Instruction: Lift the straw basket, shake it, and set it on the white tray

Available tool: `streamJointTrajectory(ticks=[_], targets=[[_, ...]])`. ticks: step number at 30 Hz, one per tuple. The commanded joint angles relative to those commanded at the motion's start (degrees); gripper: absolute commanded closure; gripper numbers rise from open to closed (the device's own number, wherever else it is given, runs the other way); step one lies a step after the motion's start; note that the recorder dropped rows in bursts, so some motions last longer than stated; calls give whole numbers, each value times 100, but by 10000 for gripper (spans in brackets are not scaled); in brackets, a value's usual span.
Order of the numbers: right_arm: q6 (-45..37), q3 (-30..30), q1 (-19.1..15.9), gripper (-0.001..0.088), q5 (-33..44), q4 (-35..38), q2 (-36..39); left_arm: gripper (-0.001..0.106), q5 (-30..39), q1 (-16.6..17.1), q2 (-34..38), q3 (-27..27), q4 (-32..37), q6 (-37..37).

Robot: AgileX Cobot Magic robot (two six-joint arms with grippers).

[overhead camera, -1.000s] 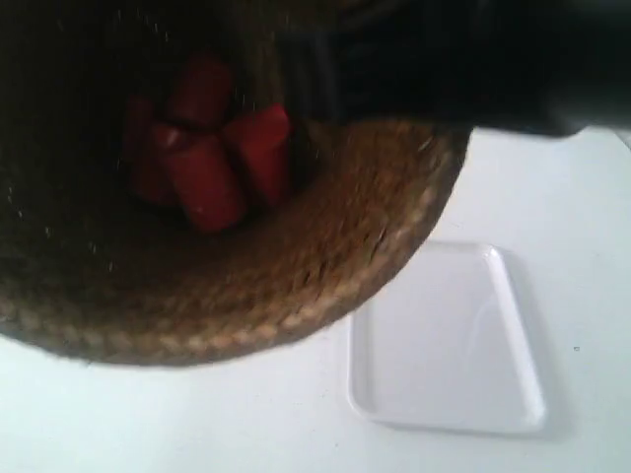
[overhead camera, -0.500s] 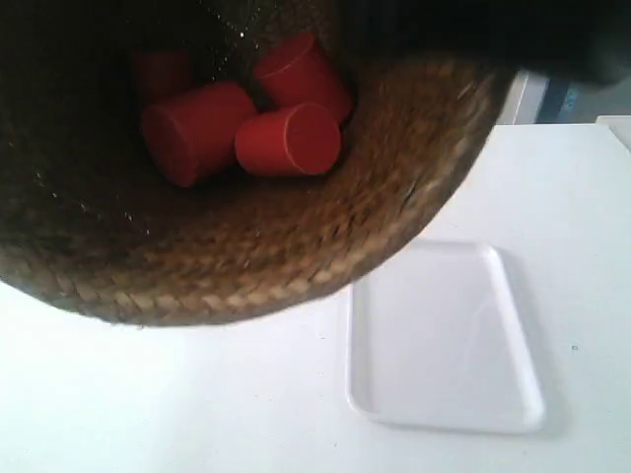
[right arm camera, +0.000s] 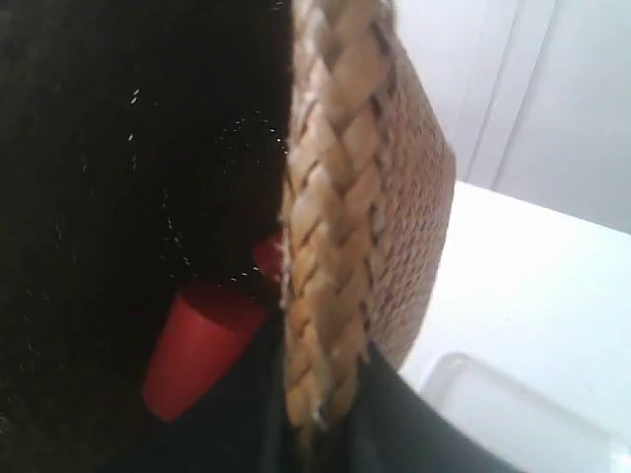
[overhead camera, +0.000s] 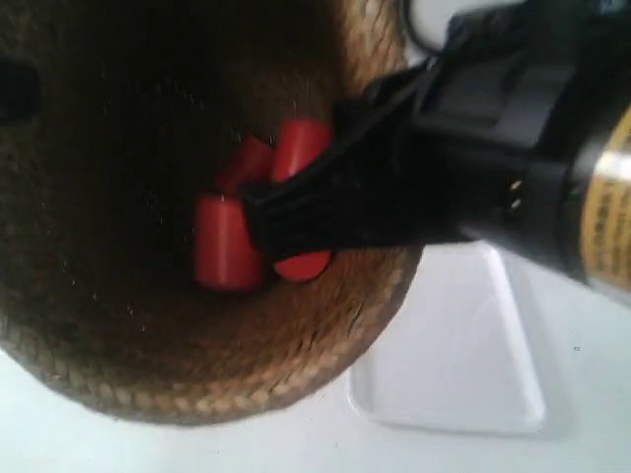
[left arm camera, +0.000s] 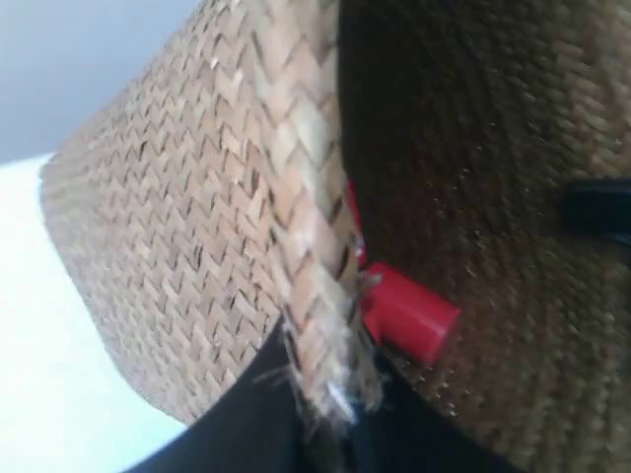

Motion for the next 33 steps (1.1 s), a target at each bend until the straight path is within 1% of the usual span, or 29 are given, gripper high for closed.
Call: streamJointTrajectory(ticks=[4, 9, 12, 15, 18, 20, 21, 23, 27, 29, 31, 32, 33], targets=[[-25, -77, -8, 868, 279, -35, -236, 1053, -28, 0, 0, -77, 13, -10], [-174, -77, -8, 868, 615, 228, -396, 1053, 416, 0, 0, -77, -14, -29], [-427, -77, -8, 868, 612, 435, -443, 1053, 818, 0, 0, -77, 9, 92], [-478, -77, -8, 868, 612, 639, -443, 1053, 850, 0, 0, -77, 20, 182], [-520, -77, -8, 868, 558, 797, -443, 1053, 864, 0, 0, -77, 20, 25], [-520, -77, -8, 868, 512, 820, -443, 1053, 626, 0, 0, -77, 36, -188], [-520, -77, -8, 868, 502, 781, -443, 1053, 224, 0, 0, -77, 36, -509], [-520, -77, -8, 868, 422, 640, -443, 1053, -183, 0, 0, -77, 36, -582], [-502, -77, -8, 868, 393, 478, -431, 1053, -231, 0, 10, -77, 91, -582], [-452, -77, -8, 868, 364, 96, -305, 1053, -476, 0, 23, -77, 237, -528], [-452, -77, -8, 868, 223, -124, -187, 1053, -632, 0, 40, -77, 281, -528], [-452, -77, -8, 868, 188, -124, -138, 1053, -645, 0, 56, -77, 281, -528], [-452, -77, -93, 868, 188, -96, -16, 1053, -657, 0, 123, -77, 338, -551]])
